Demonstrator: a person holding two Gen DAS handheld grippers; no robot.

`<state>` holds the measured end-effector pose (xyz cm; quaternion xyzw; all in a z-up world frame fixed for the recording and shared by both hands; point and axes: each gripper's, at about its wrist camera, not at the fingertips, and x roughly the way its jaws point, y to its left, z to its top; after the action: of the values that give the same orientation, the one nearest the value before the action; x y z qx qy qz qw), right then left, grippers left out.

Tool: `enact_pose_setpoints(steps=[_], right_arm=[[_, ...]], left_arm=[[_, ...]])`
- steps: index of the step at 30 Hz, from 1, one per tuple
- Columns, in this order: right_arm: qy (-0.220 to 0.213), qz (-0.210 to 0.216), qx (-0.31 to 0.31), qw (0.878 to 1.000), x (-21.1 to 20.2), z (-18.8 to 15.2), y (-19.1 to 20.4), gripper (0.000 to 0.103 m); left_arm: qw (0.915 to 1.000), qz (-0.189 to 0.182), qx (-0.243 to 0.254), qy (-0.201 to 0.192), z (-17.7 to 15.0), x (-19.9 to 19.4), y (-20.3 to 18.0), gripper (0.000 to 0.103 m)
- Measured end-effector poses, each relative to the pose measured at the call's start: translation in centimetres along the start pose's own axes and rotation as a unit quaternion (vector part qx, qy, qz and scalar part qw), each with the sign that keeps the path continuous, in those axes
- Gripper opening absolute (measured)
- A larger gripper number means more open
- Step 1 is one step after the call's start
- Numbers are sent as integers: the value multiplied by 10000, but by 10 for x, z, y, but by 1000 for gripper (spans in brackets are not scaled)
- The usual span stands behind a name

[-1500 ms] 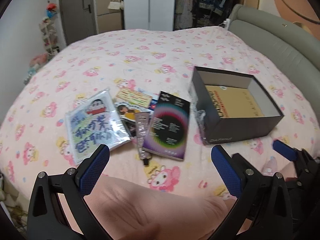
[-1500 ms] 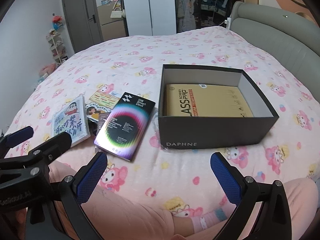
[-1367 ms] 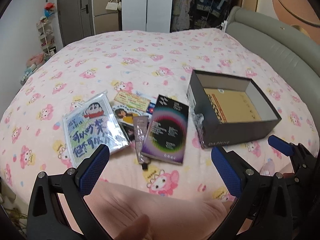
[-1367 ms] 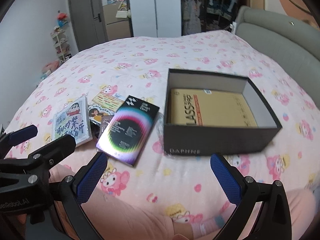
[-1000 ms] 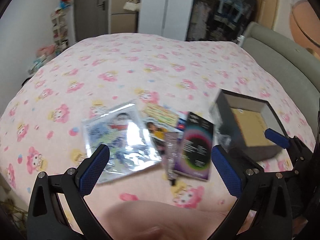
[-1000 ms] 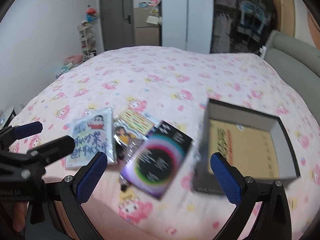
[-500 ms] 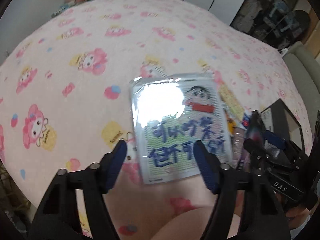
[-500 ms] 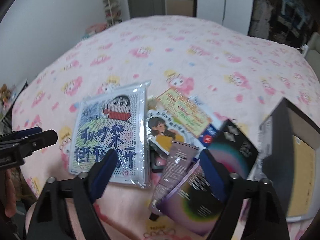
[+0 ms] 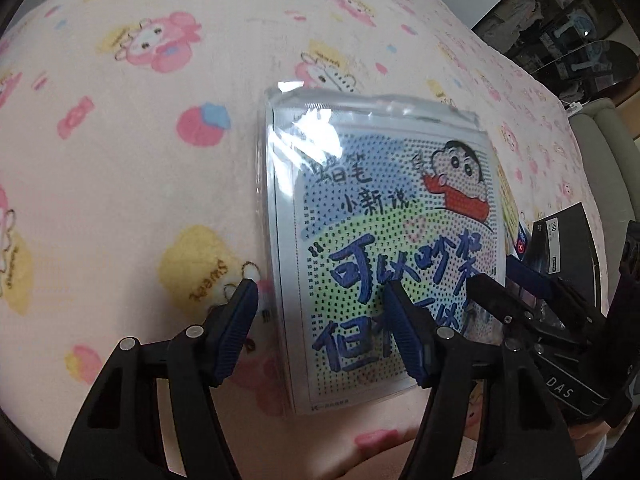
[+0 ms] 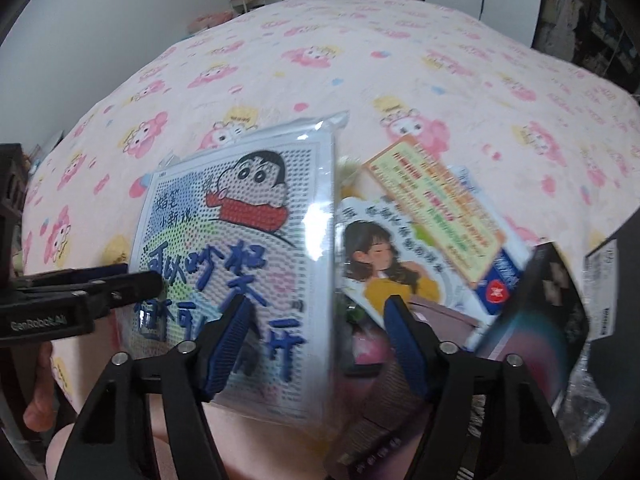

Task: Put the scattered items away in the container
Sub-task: 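Grasp the Shin-chan art kit packet with the right gripper and lift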

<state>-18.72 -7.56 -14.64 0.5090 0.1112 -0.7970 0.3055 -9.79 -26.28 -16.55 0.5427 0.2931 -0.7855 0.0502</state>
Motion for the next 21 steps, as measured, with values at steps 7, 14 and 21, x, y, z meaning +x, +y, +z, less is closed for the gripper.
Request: enact_pose_setpoints(steps=[7, 14, 21], right_arm=[[18, 143, -29, 9999, 2, 3, 9, 48], [100, 294, 256, 9992, -9, -12, 1, 48], [186, 173, 176, 9995, 4, -18, 8, 50]], left_arm=[[9996, -256, -83, 65, 5, 0, 0, 61], [9987, -488, 53, 121, 9, 0, 10, 57], [9979, -585, 170, 215, 9, 6, 11, 65]])
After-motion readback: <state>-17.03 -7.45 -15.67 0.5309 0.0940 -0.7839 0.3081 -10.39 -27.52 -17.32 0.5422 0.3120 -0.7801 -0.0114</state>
